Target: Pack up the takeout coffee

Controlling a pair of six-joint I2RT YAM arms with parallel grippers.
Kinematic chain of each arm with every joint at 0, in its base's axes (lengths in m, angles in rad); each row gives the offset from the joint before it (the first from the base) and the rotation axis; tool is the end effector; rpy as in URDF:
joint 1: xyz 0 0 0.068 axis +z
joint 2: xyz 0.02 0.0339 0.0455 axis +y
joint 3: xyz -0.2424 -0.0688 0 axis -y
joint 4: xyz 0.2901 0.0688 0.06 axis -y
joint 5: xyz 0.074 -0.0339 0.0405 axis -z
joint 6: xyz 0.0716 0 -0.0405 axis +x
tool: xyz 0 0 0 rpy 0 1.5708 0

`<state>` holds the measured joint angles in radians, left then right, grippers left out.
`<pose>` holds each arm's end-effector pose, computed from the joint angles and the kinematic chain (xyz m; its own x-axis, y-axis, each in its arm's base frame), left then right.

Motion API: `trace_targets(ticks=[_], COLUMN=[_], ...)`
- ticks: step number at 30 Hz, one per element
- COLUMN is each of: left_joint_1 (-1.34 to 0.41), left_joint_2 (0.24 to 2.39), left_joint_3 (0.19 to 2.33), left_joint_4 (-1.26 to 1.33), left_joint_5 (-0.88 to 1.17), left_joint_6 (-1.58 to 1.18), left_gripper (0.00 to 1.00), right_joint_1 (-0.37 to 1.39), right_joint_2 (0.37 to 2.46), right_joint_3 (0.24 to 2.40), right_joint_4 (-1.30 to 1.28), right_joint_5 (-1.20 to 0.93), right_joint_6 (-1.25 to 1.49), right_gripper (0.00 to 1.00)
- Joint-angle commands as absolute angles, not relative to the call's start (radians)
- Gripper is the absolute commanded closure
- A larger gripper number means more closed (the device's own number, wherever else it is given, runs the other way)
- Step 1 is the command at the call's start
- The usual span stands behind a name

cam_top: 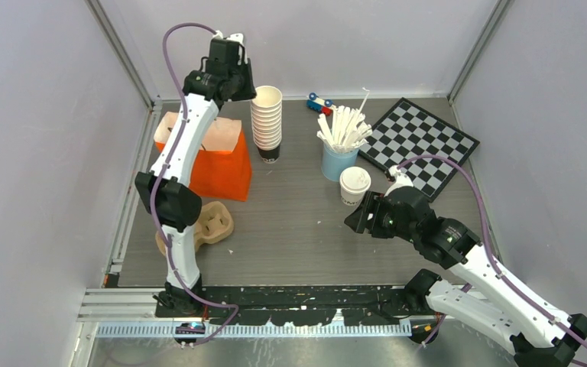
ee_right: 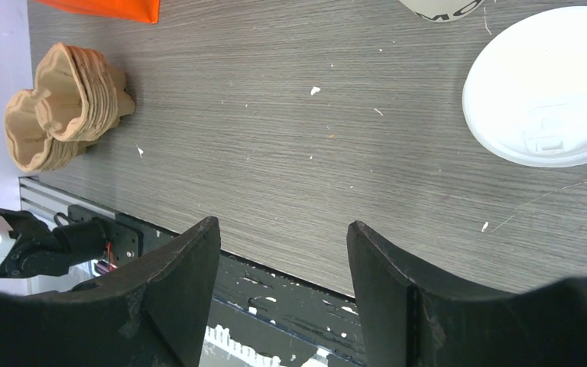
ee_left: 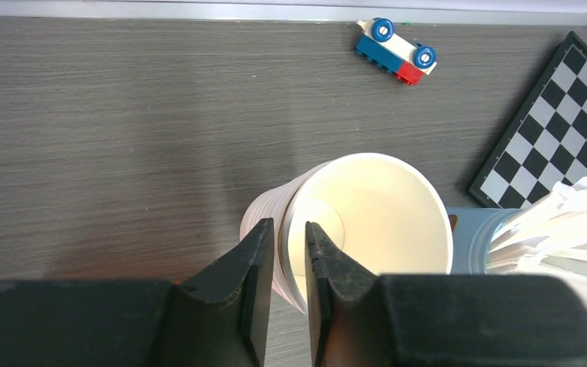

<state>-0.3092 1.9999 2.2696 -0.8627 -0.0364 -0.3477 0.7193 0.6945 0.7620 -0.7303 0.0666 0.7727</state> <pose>0.4820 -0.1512 0.3877 -0.5943 -0.1676 -0.7866 0.0775 0.9616 -0.2634 0.1790 0.1504 0.2586 -0.7628 0.2578 -0.5930 -0.1193 0.8452 0.5209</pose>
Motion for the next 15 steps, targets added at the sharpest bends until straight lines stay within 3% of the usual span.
trace_targets(ticks=[1,7,15], left_joint_1=[-0.304,-0.304,-0.304], left_joint_2=[2.014,2.006,1.971], left_joint_3=[2.283,2.304,2.342], left_joint_4=[-0.808,-0.802,-0.754], left_joint_5=[-0.023,0.009,0.095], left_joint_6=[-0.325,-0.323,-0.382], left_gripper=[0.79,0.99,1.00], right_joint_1=[0.725,0.725,0.725], right_joint_2=[0.701,0.706,0.716], right_joint_3=[0.799,0.805,0.801], right_joint_4=[-0.709,-0.706,-0.686], right_joint_5=[0.090,0.100,0.106], right_joint_6=[0.753,0.746,0.739], right_gripper=[0.33,0.33,0.33])
